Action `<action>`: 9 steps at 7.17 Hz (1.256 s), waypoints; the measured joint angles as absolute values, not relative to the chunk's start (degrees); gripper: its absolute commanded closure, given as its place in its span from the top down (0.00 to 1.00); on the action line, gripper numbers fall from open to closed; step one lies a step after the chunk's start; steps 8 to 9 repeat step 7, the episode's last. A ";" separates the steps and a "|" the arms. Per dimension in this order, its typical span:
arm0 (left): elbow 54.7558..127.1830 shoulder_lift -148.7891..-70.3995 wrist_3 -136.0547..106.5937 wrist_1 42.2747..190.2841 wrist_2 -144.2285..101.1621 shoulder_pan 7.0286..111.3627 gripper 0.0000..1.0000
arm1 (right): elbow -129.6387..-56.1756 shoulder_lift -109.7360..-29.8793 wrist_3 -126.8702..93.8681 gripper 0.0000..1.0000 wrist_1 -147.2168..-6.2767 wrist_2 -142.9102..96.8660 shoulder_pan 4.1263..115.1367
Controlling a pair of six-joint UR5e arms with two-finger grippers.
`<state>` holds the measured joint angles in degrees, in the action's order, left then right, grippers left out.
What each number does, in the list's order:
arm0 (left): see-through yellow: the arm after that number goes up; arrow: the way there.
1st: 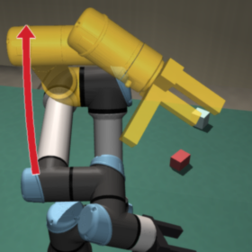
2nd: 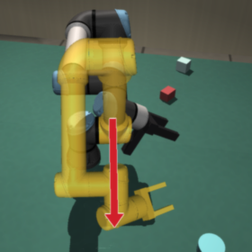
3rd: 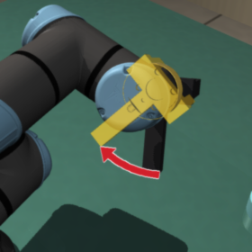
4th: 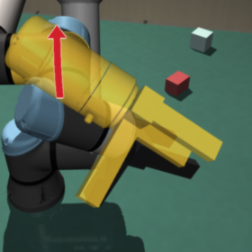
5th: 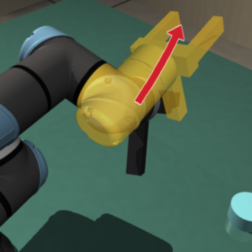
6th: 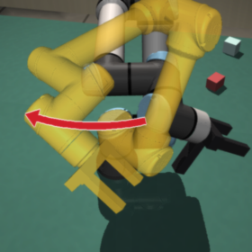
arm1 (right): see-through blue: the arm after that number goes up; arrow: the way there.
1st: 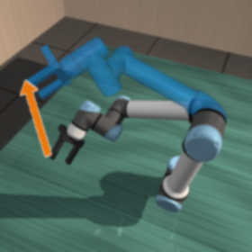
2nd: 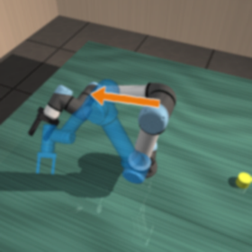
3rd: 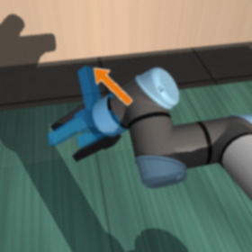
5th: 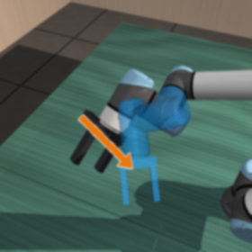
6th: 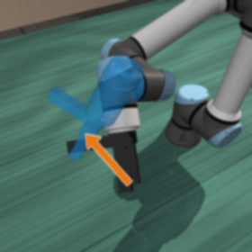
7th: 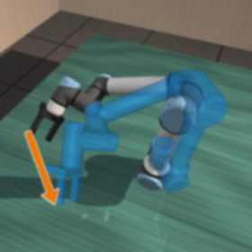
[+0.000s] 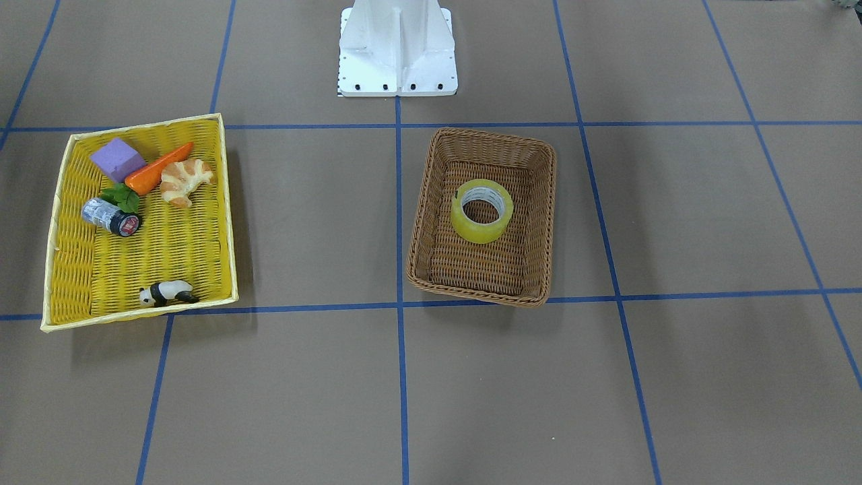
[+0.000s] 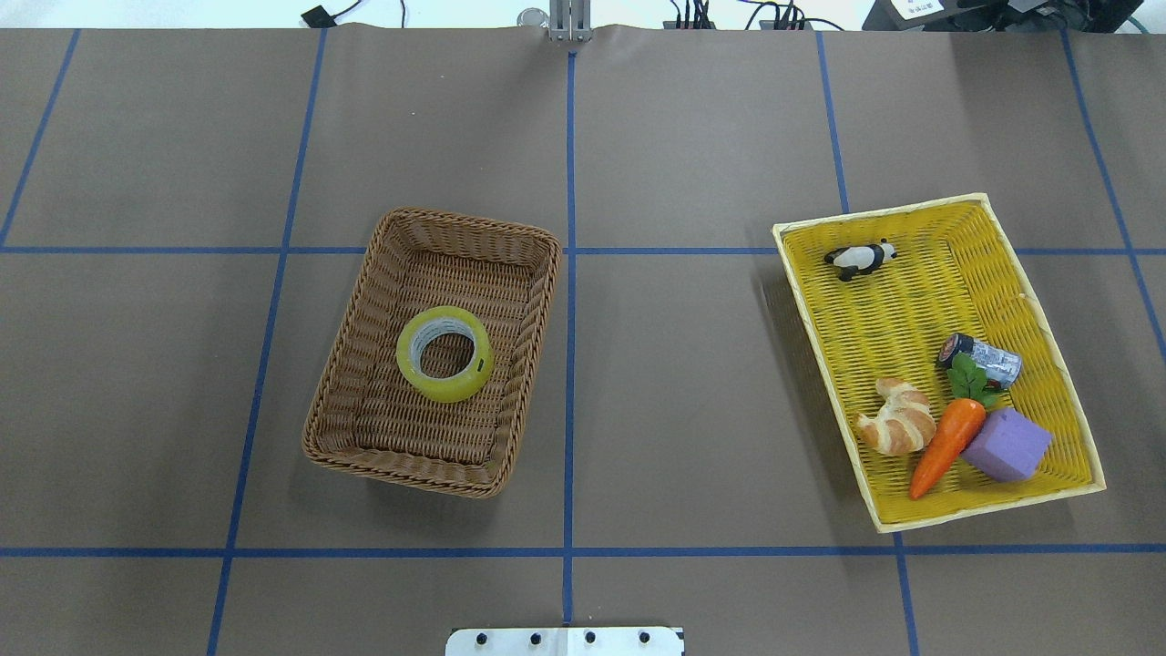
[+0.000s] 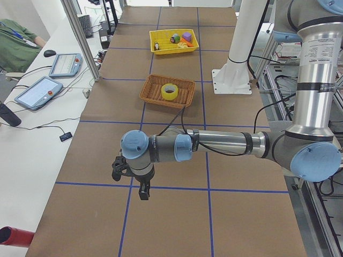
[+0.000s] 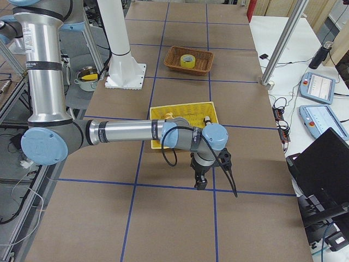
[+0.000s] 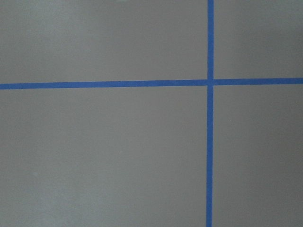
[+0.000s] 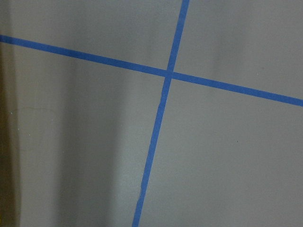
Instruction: Move tape to another basket
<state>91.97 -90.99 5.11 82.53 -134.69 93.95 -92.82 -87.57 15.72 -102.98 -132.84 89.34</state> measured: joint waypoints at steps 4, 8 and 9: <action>92.07 -91.27 4.66 82.53 -135.09 93.88 0.98 | -93.16 -87.34 15.14 1.00 -102.90 -132.97 89.46; 92.06 -91.29 4.66 82.51 -135.15 93.87 0.98 | -93.50 -86.95 15.12 1.00 -102.84 -132.98 89.61; 92.06 -91.29 4.66 82.51 -135.15 93.87 0.98 | -93.50 -86.95 15.12 1.00 -102.84 -132.98 89.61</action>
